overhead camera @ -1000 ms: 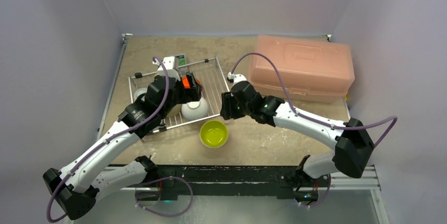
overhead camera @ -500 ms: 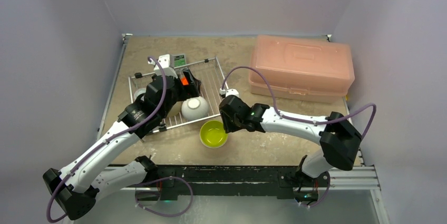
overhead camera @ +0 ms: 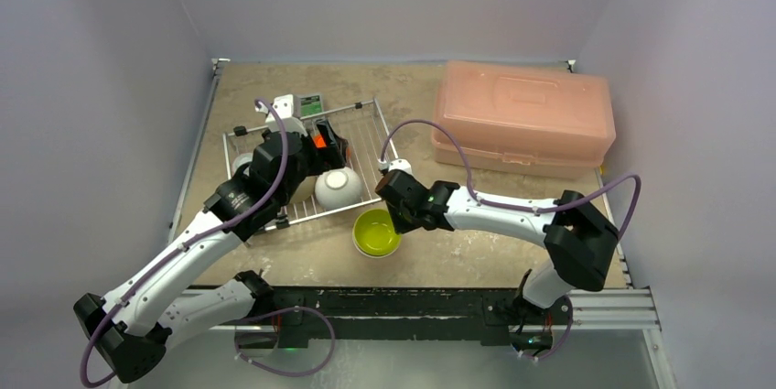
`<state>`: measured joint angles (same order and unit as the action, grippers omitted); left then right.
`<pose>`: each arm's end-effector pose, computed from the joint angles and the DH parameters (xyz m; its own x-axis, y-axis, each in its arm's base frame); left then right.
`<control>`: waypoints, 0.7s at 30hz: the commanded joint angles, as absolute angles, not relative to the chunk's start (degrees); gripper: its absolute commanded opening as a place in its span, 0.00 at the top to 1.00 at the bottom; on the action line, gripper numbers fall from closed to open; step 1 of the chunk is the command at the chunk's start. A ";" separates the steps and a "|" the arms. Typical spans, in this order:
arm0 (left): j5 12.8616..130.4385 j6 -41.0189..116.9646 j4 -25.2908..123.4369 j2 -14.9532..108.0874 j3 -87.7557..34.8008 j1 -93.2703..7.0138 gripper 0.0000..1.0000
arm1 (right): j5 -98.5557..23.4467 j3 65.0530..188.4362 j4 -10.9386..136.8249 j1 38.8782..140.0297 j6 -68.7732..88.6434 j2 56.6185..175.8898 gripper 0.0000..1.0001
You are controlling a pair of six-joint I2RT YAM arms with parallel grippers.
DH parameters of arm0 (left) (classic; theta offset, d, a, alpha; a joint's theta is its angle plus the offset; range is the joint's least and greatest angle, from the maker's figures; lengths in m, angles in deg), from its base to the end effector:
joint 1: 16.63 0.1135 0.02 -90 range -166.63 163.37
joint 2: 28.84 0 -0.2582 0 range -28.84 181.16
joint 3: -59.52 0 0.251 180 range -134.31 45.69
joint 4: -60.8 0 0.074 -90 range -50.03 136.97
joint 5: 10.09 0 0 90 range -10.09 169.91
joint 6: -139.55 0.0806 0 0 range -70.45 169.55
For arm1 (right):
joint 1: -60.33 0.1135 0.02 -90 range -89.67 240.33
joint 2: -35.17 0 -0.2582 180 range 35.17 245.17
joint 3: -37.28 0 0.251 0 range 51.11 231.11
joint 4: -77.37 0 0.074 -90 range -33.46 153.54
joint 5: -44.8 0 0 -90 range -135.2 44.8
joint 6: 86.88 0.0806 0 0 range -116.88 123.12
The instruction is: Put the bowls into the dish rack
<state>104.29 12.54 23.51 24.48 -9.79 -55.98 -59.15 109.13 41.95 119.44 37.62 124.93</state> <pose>0.2101 -0.1292 0.3362 -0.3929 -0.3868 -0.8342 0.0546 0.8958 -0.4411 0.1957 0.2892 0.1724 -0.7692 -0.2151 -0.6017 -0.3922 0.9023 0.1789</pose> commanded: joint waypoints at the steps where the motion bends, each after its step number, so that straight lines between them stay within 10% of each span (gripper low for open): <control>1: 105.32 12.22 24.34 23.71 -9.57 -55.89 0.14 | -61.59 111.89 39.35 119.64 37.64 123.52 0.96; 13: 95.54 10.57 19.86 26.32 -7.05 -55.91 0.13 | -59.26 107.28 43.57 119.48 41.40 117.92 1.00; 21: 73.45 15.32 18.80 39.42 -6.35 -56.21 0.35 | -59.78 104.92 46.05 119.22 44.44 115.89 1.00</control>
